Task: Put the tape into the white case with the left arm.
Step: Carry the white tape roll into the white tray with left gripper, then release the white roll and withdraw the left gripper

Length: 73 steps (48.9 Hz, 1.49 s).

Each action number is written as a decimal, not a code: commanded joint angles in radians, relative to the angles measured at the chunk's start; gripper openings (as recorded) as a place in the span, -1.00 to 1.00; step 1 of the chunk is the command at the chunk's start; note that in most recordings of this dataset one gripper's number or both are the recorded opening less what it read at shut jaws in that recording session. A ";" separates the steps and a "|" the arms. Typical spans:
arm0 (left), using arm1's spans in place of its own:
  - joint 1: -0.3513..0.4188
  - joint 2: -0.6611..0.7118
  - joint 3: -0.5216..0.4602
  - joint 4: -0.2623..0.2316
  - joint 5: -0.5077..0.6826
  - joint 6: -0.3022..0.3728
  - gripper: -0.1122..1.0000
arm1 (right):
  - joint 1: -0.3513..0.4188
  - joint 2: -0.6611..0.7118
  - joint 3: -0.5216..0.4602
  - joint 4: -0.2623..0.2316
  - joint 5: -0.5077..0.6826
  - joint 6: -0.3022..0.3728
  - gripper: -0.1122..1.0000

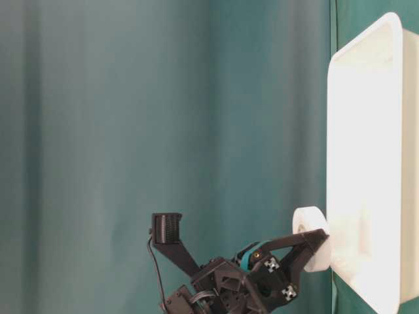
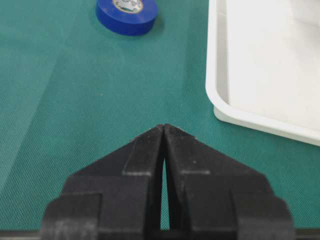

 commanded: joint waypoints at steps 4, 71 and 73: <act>0.003 -0.006 -0.011 0.002 -0.017 0.000 -0.31 | 0.000 0.009 -0.011 -0.002 -0.009 0.002 -0.97; -0.086 -0.252 0.169 -0.003 0.008 -0.021 0.93 | -0.002 0.009 -0.009 -0.002 -0.009 0.002 -0.97; -0.094 -0.287 0.198 -0.003 0.008 -0.028 0.93 | -0.002 0.009 -0.009 -0.002 -0.009 0.002 -0.97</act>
